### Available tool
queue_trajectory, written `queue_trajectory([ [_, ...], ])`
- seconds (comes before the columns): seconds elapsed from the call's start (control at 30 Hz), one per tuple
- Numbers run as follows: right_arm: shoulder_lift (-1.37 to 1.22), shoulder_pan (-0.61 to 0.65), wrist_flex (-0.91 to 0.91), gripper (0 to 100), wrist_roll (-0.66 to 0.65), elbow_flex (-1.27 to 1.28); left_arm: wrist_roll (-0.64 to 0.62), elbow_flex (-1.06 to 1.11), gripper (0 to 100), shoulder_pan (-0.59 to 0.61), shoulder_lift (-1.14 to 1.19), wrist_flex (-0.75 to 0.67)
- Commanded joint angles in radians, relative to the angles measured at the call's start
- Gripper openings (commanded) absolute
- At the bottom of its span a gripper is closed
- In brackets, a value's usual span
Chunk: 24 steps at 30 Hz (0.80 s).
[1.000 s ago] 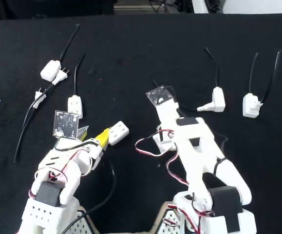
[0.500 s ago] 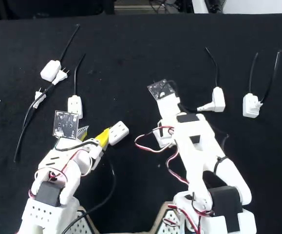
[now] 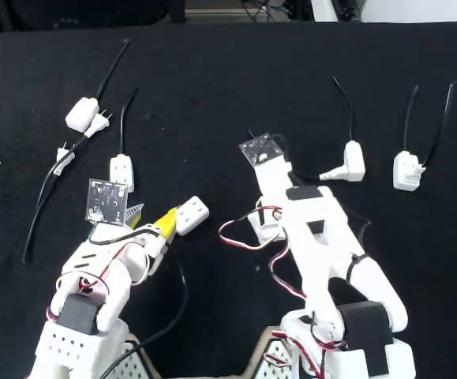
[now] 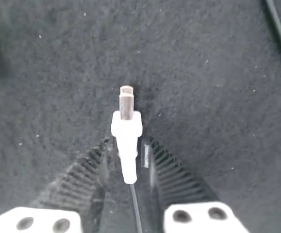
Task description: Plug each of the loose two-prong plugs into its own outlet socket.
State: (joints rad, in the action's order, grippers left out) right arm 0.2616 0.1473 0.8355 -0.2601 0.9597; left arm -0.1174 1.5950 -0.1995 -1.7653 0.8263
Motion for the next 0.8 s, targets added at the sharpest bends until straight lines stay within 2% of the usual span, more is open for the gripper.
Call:
queue_trajectory([
  [0.0,-0.007,0.002,0.015,10.9,-0.017,-0.001,0.003,-0.022,21,-0.001,-0.006,0.005],
  [0.33,-0.016,0.003,-0.005,10.9,-0.025,-0.007,0.003,-0.022,21,-0.001,-0.006,0.005],
  [0.63,-0.197,0.0,0.084,10.9,-0.02,-0.148,0.003,-0.022,21,-0.001,-0.006,0.005],
  [0.77,-0.211,0.0,0.087,1.8,-0.026,-0.16,0.003,-0.022,21,-0.001,-0.006,0.005],
])
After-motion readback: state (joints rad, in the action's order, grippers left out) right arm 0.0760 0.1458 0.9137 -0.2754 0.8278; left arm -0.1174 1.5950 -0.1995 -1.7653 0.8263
